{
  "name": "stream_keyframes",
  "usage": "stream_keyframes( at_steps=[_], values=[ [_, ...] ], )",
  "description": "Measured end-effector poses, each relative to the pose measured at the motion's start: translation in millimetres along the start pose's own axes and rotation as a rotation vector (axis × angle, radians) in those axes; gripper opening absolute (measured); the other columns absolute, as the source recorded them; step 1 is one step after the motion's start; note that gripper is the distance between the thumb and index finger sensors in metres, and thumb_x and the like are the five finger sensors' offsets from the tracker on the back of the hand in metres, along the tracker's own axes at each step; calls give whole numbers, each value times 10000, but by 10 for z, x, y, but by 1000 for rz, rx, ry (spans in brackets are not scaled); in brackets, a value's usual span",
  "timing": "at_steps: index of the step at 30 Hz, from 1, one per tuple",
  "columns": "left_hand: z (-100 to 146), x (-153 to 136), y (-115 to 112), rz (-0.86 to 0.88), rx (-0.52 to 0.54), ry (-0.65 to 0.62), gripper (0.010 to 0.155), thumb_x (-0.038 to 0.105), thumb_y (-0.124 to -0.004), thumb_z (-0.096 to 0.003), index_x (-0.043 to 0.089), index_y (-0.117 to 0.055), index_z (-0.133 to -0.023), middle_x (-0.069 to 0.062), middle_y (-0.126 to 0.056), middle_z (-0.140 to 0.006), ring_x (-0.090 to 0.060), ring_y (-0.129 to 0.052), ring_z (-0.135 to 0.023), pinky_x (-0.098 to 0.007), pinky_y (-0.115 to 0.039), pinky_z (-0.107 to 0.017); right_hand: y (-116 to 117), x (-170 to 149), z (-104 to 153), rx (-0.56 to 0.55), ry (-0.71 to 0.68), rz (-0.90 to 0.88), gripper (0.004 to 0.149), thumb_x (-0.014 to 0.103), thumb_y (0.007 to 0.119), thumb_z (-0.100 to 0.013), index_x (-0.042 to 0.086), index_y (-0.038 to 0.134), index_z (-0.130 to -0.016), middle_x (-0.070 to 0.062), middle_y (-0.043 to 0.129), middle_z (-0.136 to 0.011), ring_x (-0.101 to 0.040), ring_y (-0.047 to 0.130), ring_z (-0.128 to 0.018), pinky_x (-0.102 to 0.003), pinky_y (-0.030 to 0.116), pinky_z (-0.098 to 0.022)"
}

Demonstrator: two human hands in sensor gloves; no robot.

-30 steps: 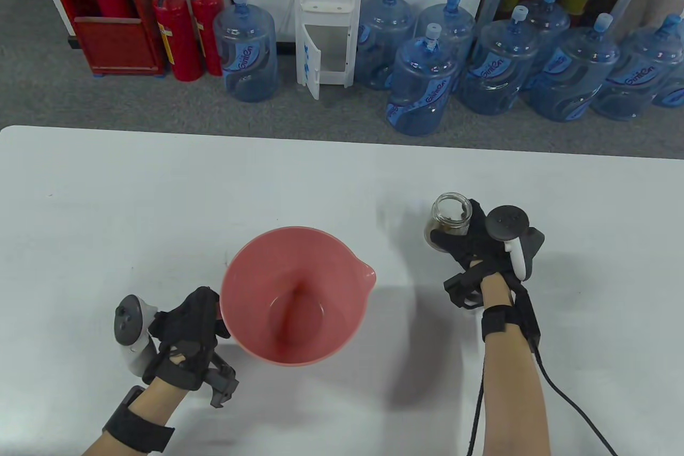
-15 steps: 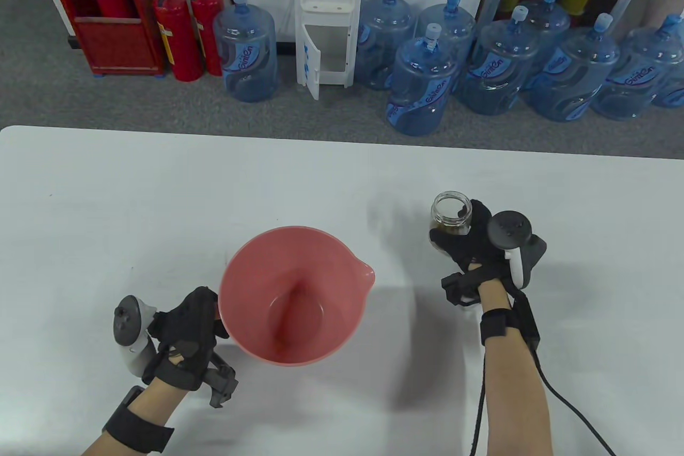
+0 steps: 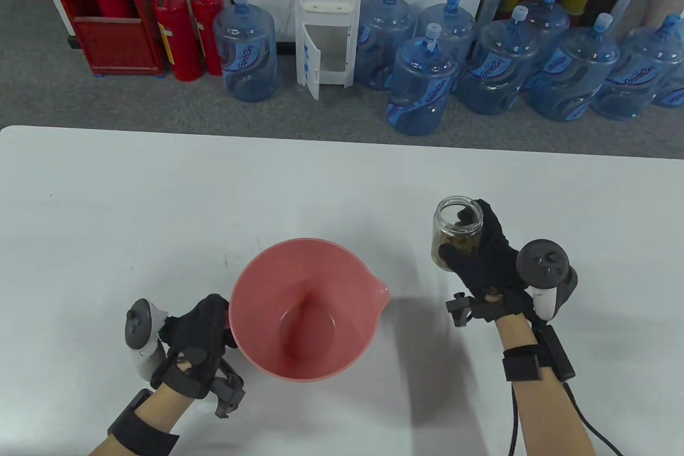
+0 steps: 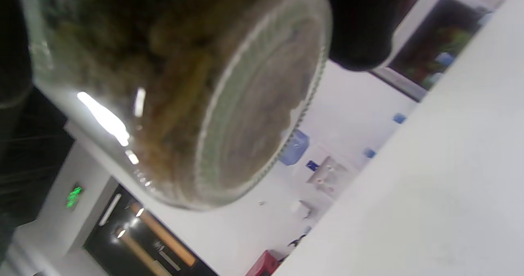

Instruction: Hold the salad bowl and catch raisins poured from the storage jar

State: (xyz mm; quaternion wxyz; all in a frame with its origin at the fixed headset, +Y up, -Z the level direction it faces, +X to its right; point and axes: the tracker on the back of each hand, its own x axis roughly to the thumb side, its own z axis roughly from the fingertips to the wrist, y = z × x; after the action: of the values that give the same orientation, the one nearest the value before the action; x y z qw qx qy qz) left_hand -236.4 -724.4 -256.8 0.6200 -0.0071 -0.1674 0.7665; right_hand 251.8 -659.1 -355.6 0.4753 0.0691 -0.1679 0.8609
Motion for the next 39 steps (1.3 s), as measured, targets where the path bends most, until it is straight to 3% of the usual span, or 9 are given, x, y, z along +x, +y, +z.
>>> stream_keyframes(
  at_steps=[6, 12, 29, 39],
  values=[
    [7, -8, -40, -5, -18, 0, 476, 540, -573, -426, 158, -856, -411, -18, -881, -281, -357, -912, -326, -568, -712, -504, -13, 495, 239, 53, -178, 80, 1040, 786, 890, -190, 341, 447, -1019, 26, 676, -1018, -202, 851, -881, -470, 741, -660],
    [5, -84, -26, -7, -16, 27, 479, 539, -567, -428, 156, -855, -414, -20, -880, -284, -359, -909, -328, -569, -709, -505, 78, 915, 408, 93, -356, 286, 1037, 775, 896, -196, 344, 443, -1023, 26, 664, -1030, -201, 831, -890, -477, 718, -675],
    [-3, -99, -5, 2, -1, 40, 479, 542, -568, -427, 159, -855, -415, -19, -880, -284, -357, -908, -330, -567, -709, -507, 373, 1599, 646, 57, -692, 759, 1035, 742, 916, -202, 348, 428, -1026, 28, 634, -1046, -209, 793, -914, -483, 668, -697],
    [-6, -108, 2, -28, -12, 39, 479, 541, -569, -427, 158, -856, -413, -20, -880, -282, -358, -907, -326, -569, -709, -505, 534, 1841, 760, 56, -873, 982, 1038, 723, 930, -194, 350, 430, -1024, 30, 631, -1048, -208, 783, -923, -489, 651, -707]
  ],
)
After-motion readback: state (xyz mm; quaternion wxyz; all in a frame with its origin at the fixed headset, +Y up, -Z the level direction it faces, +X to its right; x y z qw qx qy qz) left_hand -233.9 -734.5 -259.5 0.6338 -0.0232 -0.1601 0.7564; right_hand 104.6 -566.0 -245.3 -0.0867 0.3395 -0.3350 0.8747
